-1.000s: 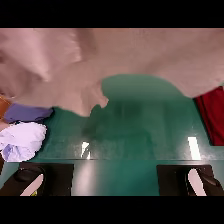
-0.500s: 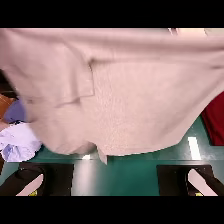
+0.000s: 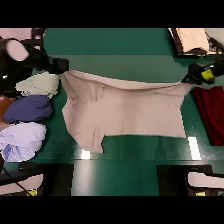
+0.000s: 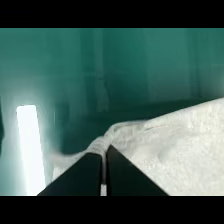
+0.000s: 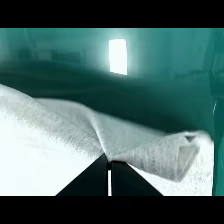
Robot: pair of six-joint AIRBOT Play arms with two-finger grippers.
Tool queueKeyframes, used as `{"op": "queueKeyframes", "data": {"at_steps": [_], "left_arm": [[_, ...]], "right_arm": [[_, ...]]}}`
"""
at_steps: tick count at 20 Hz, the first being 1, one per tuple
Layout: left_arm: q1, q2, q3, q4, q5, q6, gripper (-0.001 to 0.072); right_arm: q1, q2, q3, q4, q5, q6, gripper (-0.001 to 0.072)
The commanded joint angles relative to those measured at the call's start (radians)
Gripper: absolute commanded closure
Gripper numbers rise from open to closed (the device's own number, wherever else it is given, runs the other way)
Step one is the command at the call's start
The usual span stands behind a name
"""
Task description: Fold the shirts.
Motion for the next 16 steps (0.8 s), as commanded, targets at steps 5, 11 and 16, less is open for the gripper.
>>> {"op": "queueKeyframes", "data": {"at_steps": [5, 11, 16], "left_arm": [[0.014, -0.137, 0.034, -0.006, 0.145, 0.109, 0.0684], [0.063, -0.137, -0.056, -0.068, -0.100, 0.214, 0.0684], [0.063, -0.142, -0.167, -0.181, -0.037, 0.261, 0.0684]], "right_arm": [[-0.003, -0.216, 0.224, -0.019, -0.056, -0.099, 0.0699], [-0.016, -0.162, 0.041, -0.019, -0.030, -0.124, 0.0699], [-0.012, -0.142, -0.114, 0.019, -0.070, -0.124, 0.0698]]}}
